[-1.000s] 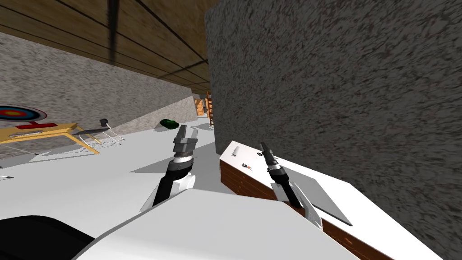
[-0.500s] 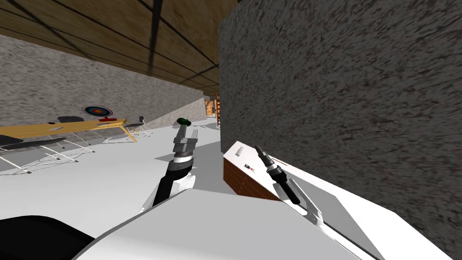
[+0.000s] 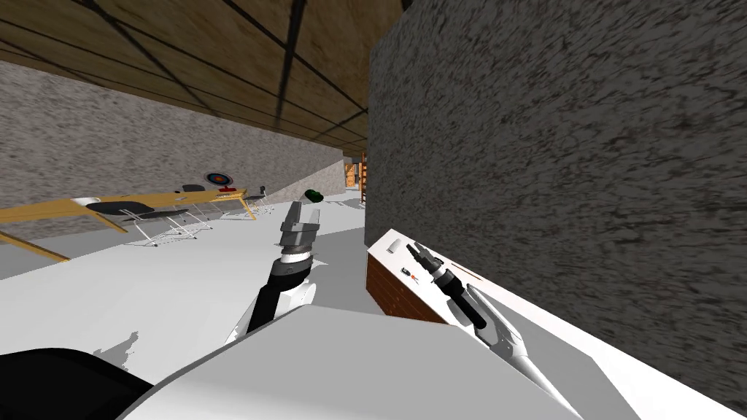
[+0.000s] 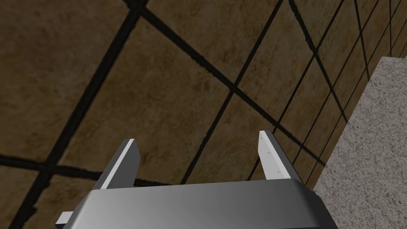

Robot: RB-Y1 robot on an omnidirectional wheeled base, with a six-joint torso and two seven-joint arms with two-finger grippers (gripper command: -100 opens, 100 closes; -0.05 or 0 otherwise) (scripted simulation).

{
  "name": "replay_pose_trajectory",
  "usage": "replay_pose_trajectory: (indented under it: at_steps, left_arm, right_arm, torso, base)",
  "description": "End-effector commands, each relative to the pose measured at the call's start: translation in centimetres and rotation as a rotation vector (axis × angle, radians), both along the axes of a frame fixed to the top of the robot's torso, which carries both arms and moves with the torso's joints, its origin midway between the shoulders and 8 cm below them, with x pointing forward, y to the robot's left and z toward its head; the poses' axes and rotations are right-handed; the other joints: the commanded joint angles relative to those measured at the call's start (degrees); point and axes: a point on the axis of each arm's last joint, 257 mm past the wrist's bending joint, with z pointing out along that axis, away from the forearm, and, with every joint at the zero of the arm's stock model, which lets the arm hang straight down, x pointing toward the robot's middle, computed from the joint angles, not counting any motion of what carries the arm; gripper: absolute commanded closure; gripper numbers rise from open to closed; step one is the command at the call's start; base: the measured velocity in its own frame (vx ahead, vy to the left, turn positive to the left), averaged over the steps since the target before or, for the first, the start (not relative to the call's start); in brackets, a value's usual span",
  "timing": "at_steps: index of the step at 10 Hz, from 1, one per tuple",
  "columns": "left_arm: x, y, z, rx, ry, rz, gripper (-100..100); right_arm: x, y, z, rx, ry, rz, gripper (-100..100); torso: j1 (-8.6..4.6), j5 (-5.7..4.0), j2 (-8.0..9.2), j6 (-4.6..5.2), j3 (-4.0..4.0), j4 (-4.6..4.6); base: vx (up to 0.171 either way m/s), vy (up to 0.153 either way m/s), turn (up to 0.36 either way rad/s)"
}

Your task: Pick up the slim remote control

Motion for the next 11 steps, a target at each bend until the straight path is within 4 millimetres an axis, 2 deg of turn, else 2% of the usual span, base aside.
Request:
replay_pose_trajectory:
  at_steps: [1, 2, 3, 4, 5, 6, 9, 10, 11]
  left_arm:
    - [0.0, 0.0, 0.0, 0.0, 0.0, 0.0, 0]
    - [0.0, 0.0, 0.0, 0.0, 0.0, 0.0, 0]
    - [0.0, 0.0, 0.0, 0.0, 0.0, 0.0, 0]
    - [0.0, 0.0, 0.0, 0.0, 0.0, 0.0, 0]
    - [0.0, 0.0, 0.0, 0.0, 0.0, 0.0, 0]
    - [0.0, 0.0, 0.0, 0.0, 0.0, 0.0, 0]
    - [0.0, 0.0, 0.0, 0.0, 0.0, 0.0, 0]
    - [0.0, 0.0, 0.0, 0.0, 0.0, 0.0, 0]
    - [0.0, 0.0, 0.0, 0.0, 0.0, 0.0, 0]
  right_arm:
    - [-0.1, -0.4, -1.0, -0.068, 0.009, 0.009, -100]
    - [-0.3, -0.7, -3.5, -0.166, 0.03, 0.024, -100]
    - [-0.4, -0.9, -3.6, -0.184, 0.03, 0.027, -100]
    - [-0.8, -1.4, -5.9, -0.285, 0.051, 0.048, -100]
    - [-0.8, -1.7, -6.1, -0.301, 0.053, 0.05, -100]
    - [-1.4, -2.4, -8.6, -0.401, 0.076, 0.072, -100]
    - [-1.4, -2.7, -8.7, -0.418, 0.076, 0.075, -100]
    - [-2.3, -3.9, -11.2, -0.531, 0.1, 0.104, -100]
    - [-2.3, -4.0, -11.2, -0.534, 0.101, 0.104, -100]
  torso:
    - [0.0, 0.0, 0.0, 0.0, 0.0, 0.0]
    - [0.01, 0.0, -0.02, 0.05, -0.01, 0.0]
    - [0.02, 0.01, -0.05, 0.0, -0.03, -0.01]
    - [-0.05, -0.01, 0.01, 0.06, 0.0, 0.0]
    - [-0.1, -0.02, 0.05, 0.03, 0.03, 0.01]
    - [-0.09, -0.03, 0.03, 0.06, 0.02, 0.01]
    - [0.05, 0.0, -0.03, 0.04, -0.01, 0.0]
    - [0.19, 0.03, -0.12, 0.06, -0.06, -0.02]
    - [0.23, 0.04, -0.16, 0.05, -0.09, -0.03]
  base:
    - [-0.019, -0.02, 0.194]
    - [-0.014, -0.013, 0.338]
    - [-0.037, -0.042, 0.147]
    - [-0.049, -0.047, 0.206]
    - [-0.039, -0.047, 0.157]
    - [-0.036, -0.041, 0.149]
    - [-0.017, 0.002, 0.126]
    - [0.016, 0.04, 0.095]
    - [0.06, 0.052, 0.362]
